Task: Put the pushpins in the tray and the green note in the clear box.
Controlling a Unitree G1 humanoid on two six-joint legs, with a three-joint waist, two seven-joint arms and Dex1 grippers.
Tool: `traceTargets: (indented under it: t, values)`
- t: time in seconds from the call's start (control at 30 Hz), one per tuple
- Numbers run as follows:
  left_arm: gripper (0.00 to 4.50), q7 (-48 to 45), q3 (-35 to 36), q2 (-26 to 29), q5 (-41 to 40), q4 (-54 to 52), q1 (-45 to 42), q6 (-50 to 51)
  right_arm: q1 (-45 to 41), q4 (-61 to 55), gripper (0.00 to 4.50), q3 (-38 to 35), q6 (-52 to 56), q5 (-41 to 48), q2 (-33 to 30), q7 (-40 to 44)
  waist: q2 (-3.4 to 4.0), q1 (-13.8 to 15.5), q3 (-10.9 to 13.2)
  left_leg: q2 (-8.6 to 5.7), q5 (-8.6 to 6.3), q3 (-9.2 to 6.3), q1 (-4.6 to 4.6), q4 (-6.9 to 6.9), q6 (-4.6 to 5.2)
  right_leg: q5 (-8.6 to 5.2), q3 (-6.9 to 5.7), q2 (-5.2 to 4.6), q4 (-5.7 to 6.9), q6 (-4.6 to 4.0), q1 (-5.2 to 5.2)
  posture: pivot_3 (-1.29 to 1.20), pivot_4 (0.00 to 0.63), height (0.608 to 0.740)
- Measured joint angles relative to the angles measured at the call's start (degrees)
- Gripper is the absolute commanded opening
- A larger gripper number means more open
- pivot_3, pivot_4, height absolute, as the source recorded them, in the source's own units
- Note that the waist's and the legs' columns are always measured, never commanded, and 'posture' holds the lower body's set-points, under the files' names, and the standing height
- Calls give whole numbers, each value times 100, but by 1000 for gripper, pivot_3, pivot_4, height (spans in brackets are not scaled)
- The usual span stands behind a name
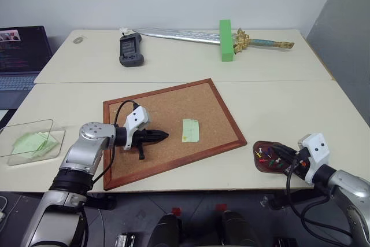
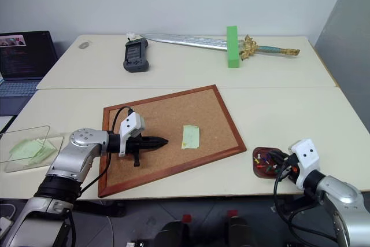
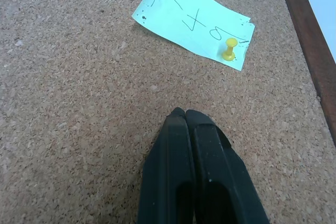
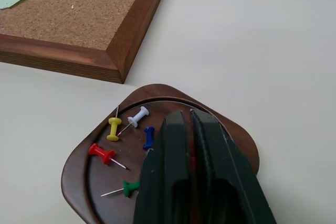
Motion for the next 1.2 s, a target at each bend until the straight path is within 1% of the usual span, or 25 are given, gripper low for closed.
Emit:
traceTargets:
  t: [0.03,0.07,0.1,0.73,0.93,1.2]
  values:
    - [0,-1,0,0,0,0,0,0,0,0,987,0,-1,0,-1,0,0,0,0,0,0,0,0,0,0,0,0,0,0,0,0,0,150,740]
    - [0,0,-1,0,1,0,-1,1,0,0,1273,0,-4,1,-7,0,0,1,0,0,0,0,0,0,0,0,0,0,0,0,0,0,150,740]
    - [0,0,-1,0,2,0,-2,2,0,1,1356,0,-5,3,-12,0,0,0,0,0,0,0,0,0,0,0,0,0,0,0,0,0,150,740]
    - [0,-5,-7,0,7,6,-16,7,-19,16,1356,21,-47,-7,-55,11,0,1,0,0,0,0,0,0,0,0,0,0,0,0,0,0,150,740]
    - [0,-10,-13,0,11,15,-28,7,-34,118,1356,276,-228,-240,-98,-34,0,3,0,-1,0,0,0,1,0,0,0,0,0,0,0,0,150,740]
    - [0,-9,-13,0,11,14,-27,7,-64,258,1356,369,-431,-450,-128,-115,0,3,0,-1,0,1,0,1,0,0,0,0,0,0,0,0,150,740]
